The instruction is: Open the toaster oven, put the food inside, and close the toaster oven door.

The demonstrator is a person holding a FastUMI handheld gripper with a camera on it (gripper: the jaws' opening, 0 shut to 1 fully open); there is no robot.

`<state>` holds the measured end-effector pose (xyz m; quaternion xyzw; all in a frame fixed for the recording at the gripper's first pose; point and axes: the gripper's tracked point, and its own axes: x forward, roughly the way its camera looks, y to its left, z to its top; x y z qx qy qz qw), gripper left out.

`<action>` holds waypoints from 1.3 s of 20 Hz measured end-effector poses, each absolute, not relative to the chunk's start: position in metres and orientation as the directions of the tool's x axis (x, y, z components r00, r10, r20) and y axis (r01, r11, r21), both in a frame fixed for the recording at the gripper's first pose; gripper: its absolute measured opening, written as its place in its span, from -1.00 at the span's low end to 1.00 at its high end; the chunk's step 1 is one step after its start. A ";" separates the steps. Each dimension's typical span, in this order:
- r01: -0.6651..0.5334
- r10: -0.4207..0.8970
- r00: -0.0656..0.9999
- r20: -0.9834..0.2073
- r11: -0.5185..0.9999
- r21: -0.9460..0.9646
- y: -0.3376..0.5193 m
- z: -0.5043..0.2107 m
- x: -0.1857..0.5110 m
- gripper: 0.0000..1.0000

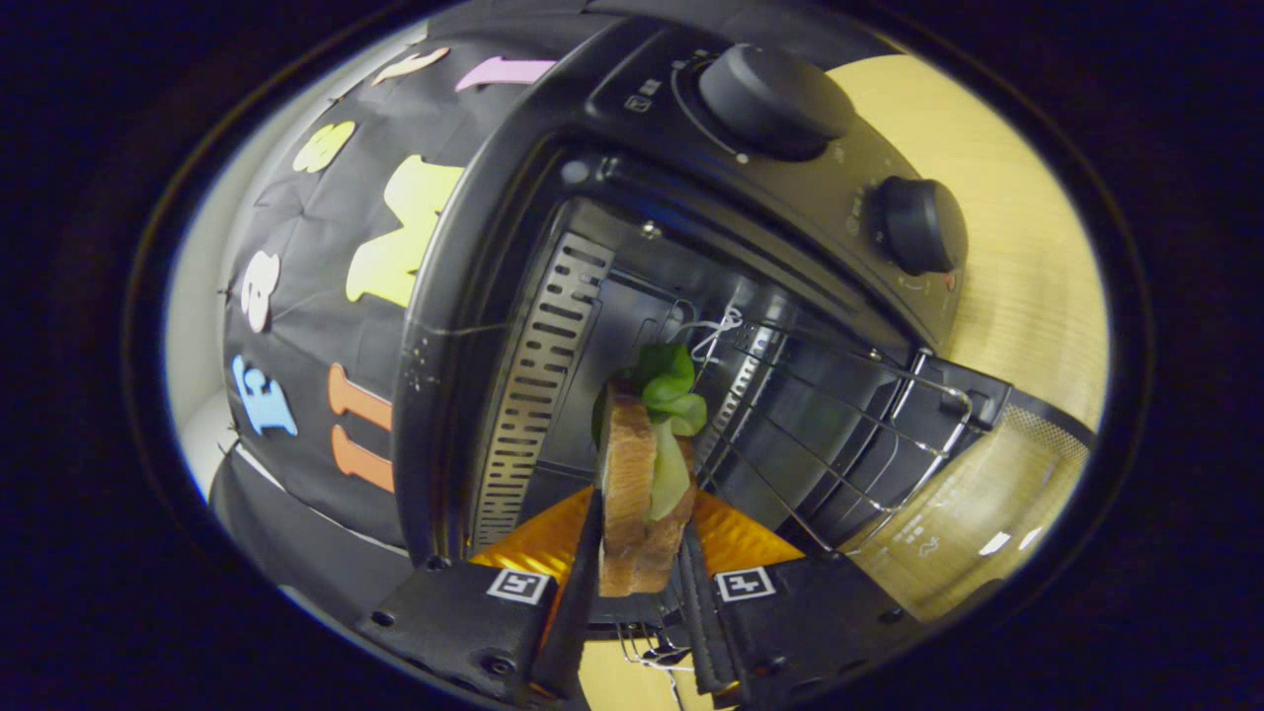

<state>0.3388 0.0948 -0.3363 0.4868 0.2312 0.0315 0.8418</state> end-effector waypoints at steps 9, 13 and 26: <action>0.047 0.329 0.852 -0.407 0.727 0.685 0.113 -0.332 0.323 0.70; -0.021 0.330 0.835 -0.440 0.819 0.573 0.118 -0.338 0.322 0.85; -0.147 0.196 0.772 -0.605 0.981 0.130 0.129 -0.365 0.297 0.87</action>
